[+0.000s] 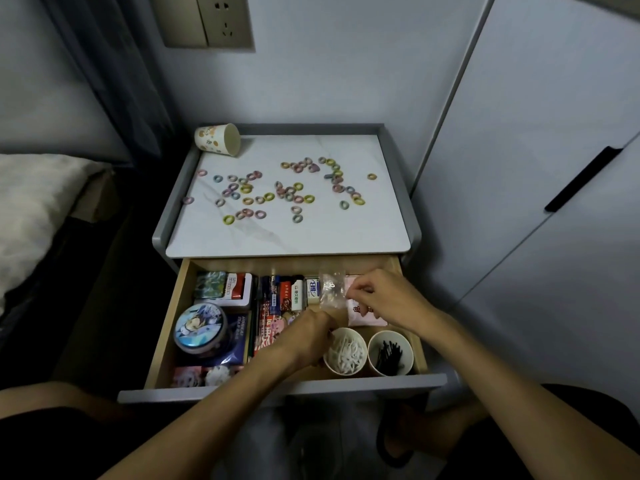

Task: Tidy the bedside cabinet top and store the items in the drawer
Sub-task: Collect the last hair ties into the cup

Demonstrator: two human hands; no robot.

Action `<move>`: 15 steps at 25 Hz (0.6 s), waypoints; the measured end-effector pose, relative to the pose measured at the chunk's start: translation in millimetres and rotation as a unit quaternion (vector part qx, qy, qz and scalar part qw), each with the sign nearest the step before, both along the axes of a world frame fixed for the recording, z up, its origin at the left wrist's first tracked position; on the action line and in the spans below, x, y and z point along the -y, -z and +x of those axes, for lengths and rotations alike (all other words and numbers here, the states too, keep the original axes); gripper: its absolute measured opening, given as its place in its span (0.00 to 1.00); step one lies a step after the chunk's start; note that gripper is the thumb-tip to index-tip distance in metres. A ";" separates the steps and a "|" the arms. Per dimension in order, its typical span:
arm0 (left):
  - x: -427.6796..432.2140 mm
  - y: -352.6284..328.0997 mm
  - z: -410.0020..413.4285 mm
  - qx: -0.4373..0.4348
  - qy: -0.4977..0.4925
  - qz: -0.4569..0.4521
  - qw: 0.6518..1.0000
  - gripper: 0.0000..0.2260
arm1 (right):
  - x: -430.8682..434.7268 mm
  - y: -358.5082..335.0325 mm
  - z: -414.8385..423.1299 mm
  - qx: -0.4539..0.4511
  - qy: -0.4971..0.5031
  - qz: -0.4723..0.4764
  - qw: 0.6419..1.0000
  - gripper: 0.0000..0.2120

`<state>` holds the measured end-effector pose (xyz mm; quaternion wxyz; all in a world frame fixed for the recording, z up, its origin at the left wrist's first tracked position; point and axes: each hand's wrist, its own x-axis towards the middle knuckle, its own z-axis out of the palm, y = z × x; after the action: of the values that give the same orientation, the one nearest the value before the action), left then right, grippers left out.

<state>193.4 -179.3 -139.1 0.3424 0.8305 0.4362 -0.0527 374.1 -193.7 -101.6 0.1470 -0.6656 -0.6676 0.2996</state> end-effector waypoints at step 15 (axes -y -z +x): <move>-97.2 -91.8 -77.3 0.151 -0.158 0.056 0.974 0.06 | -83.1 -43.7 -35.2 0.030 -0.059 0.081 0.995 0.08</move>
<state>116.1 -82.1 -47.3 0.3612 0.7673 0.5074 0.1525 338.9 -110.6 -57.9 0.1623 -0.6199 -0.7317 0.2323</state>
